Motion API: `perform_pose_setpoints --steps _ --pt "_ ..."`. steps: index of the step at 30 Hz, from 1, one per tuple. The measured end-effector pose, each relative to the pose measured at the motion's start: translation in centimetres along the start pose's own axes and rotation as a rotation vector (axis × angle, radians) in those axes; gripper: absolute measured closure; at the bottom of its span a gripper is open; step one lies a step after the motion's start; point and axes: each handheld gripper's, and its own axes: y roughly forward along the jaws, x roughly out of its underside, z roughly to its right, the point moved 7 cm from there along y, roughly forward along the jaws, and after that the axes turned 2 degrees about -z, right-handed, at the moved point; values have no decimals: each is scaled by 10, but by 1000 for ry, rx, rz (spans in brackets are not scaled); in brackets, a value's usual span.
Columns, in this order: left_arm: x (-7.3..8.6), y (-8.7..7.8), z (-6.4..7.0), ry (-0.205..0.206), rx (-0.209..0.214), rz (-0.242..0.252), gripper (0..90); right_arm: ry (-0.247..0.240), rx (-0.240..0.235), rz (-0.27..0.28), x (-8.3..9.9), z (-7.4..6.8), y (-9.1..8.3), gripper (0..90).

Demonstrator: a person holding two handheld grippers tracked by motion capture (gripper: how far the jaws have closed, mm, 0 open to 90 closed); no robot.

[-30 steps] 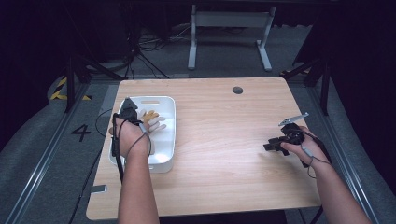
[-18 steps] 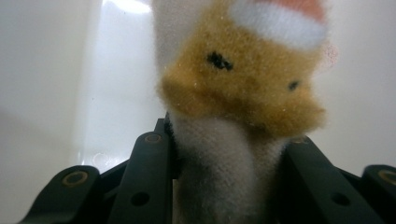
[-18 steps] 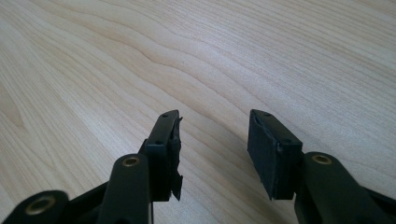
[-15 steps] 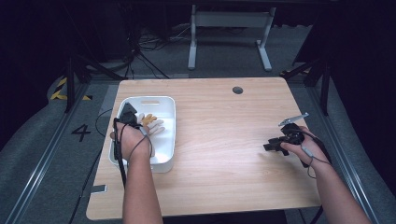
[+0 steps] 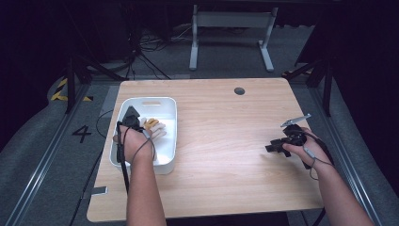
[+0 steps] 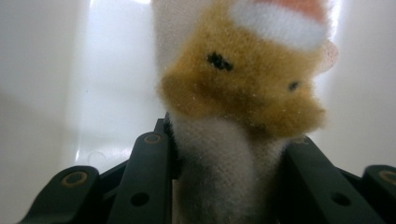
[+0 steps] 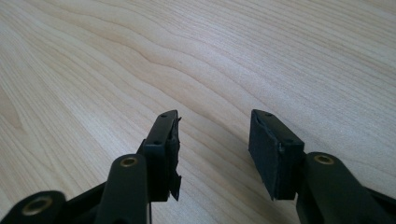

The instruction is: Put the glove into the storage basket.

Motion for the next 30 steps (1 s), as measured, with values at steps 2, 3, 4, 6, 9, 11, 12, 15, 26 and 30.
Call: perform_pose_setpoints --steps 2,3,4,6,9,11,12,15,26,30 --pt "0 1 -1 16 -5 -3 685 1 -4 1 0 0 0 542" --pt "-1 2 -2 18 -4 -4 683 -1 -4 2 0 0 0 542" --pt "0 3 -2 17 -8 -7 682 0 -3 2 0 0 0 542" --pt "0 5 -2 19 -7 -9 680 1 -3 3 0 1 0 539" --pt "0 8 -2 21 0 -13 679 5 -3 -1 1 1 1 539" --pt "1 10 -1 24 1 -22 677 5 -2 -1 1 1 1 539" --pt "1 11 -1 22 2 -22 676 4 -4 -1 1 1 1 539" --pt "1 14 -1 25 2 -23 673 5 -4 0 1 1 1 539" --pt "1 19 1 27 2 -32 637 6 -2 -2 2 2 1 537" --pt "1 20 1 6 10 -43 535 6 -1 0 2 2 2 534"
